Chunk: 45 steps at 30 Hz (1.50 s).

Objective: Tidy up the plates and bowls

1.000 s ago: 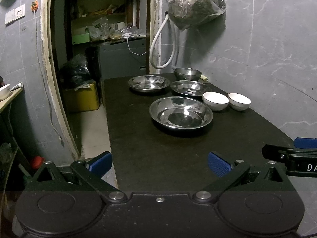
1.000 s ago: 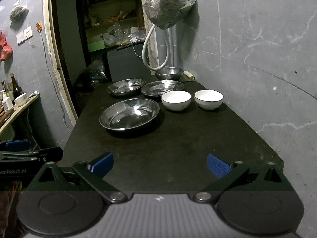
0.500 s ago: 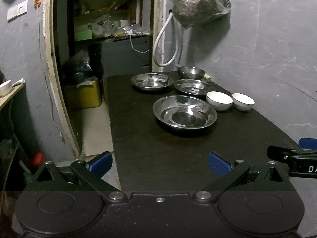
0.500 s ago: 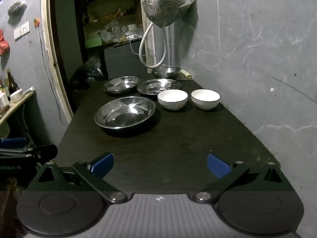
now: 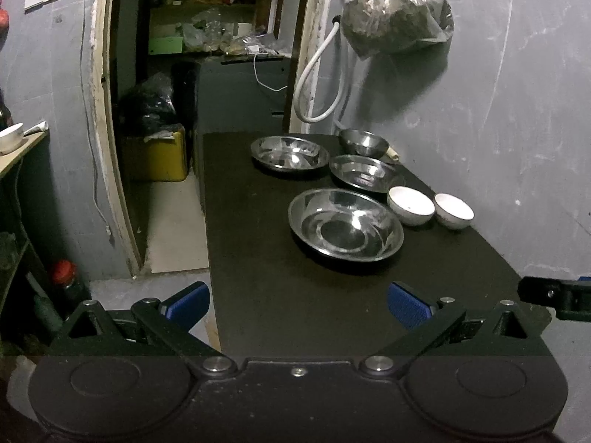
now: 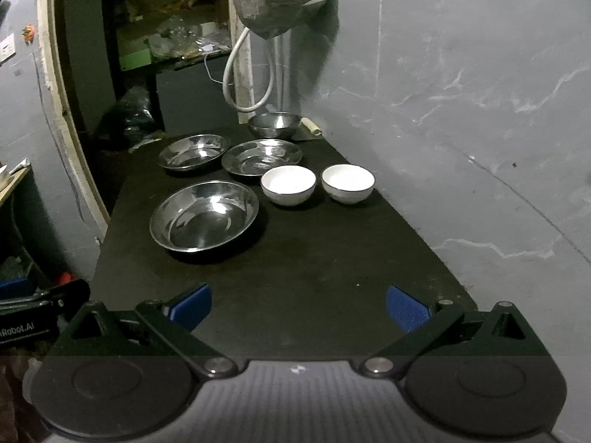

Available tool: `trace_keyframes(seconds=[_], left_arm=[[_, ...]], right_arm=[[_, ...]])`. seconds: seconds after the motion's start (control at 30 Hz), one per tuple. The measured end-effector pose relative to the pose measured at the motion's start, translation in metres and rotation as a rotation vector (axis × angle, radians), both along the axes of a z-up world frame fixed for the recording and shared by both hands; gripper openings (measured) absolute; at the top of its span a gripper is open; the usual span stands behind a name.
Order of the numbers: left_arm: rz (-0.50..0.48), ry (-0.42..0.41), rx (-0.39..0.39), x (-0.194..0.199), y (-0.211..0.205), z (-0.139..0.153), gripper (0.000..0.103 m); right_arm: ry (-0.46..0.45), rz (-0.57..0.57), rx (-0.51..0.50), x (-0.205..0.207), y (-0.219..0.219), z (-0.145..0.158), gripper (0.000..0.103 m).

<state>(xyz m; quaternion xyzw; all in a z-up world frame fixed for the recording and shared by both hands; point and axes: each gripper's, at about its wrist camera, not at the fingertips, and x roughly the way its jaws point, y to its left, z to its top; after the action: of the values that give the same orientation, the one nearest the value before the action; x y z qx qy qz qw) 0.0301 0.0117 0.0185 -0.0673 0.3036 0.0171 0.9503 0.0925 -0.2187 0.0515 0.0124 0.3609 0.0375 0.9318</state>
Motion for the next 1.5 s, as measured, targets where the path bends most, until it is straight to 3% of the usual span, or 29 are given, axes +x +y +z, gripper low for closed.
trace_keyframes(seconds=[0.57,0.87,1.07,1.5], left_arm=[[0.075,0.11,0.047,0.034,-0.006,0.008,0.102],[0.132,0.246,0.05,0.082,-0.014,0.001,0.102],[0.171,0.33,0.082,0.116,-0.028,0.0,0.102],[0.297,0.475,0.193,0.165,-0.041,0.004,0.102]], right_arm=[[0.1,0.013,-0.04,0.028,0.007,0.0,0.103],[0.211,0.031,-0.002,0.082,-0.008,-0.018,0.103],[0.299,0.074,0.032,0.122,-0.018,-0.031,0.103],[0.385,0.179,0.07,0.182,-0.026,-0.045,0.103]])
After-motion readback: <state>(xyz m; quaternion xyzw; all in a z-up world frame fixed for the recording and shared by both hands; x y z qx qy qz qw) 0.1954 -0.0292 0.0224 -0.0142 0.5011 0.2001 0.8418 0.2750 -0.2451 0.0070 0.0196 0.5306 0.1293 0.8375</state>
